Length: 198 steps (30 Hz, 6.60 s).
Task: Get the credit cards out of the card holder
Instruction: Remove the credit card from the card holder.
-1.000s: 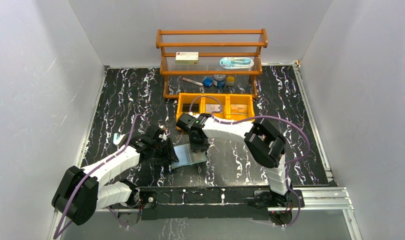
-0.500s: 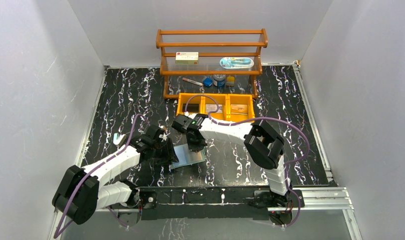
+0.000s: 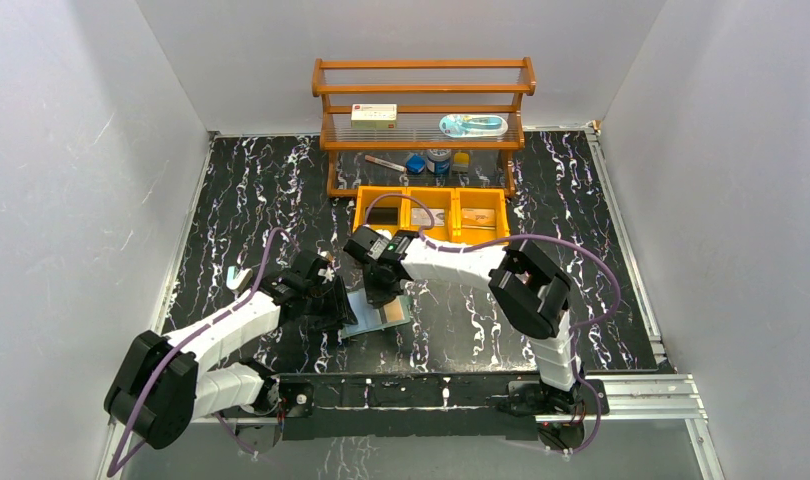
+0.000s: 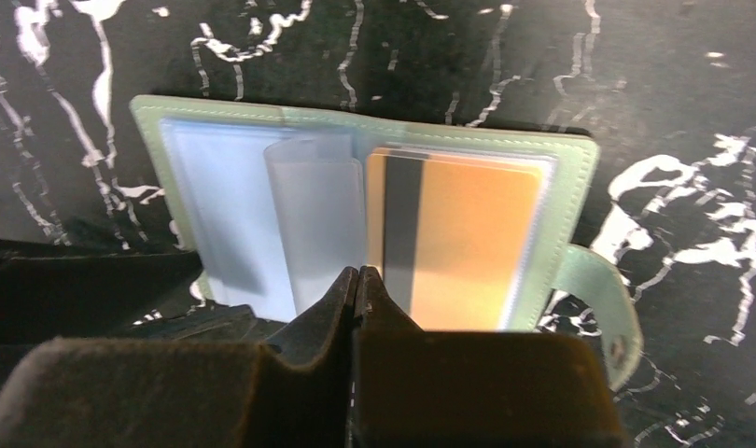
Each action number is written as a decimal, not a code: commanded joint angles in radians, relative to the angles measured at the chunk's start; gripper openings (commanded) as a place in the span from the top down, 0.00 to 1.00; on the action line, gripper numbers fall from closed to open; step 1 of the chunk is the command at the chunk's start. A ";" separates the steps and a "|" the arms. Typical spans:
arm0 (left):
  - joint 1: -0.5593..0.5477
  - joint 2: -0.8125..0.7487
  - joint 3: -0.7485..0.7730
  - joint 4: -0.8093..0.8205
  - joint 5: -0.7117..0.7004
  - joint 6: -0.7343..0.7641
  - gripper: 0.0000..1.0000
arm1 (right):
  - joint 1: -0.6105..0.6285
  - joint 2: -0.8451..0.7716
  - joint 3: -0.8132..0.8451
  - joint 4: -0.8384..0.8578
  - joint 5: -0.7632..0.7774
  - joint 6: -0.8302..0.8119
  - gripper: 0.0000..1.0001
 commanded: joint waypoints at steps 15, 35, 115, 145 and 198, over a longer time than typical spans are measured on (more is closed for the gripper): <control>-0.002 -0.122 0.024 -0.124 -0.140 -0.077 0.58 | -0.015 -0.045 -0.054 0.235 -0.242 0.044 0.85; -0.002 -0.387 0.126 -0.347 -0.412 -0.223 0.55 | -0.028 0.046 -0.032 0.316 -0.415 0.042 0.49; -0.001 0.249 0.064 0.139 0.134 -0.072 0.74 | -0.153 -0.140 -0.394 0.292 -0.209 0.164 0.71; -0.001 0.121 0.079 0.043 0.040 -0.047 1.00 | -0.152 -0.152 -0.406 0.302 -0.214 0.182 0.71; 0.003 0.149 -0.128 0.453 0.208 -0.197 1.00 | -0.154 -0.148 -0.412 0.294 -0.213 0.197 0.69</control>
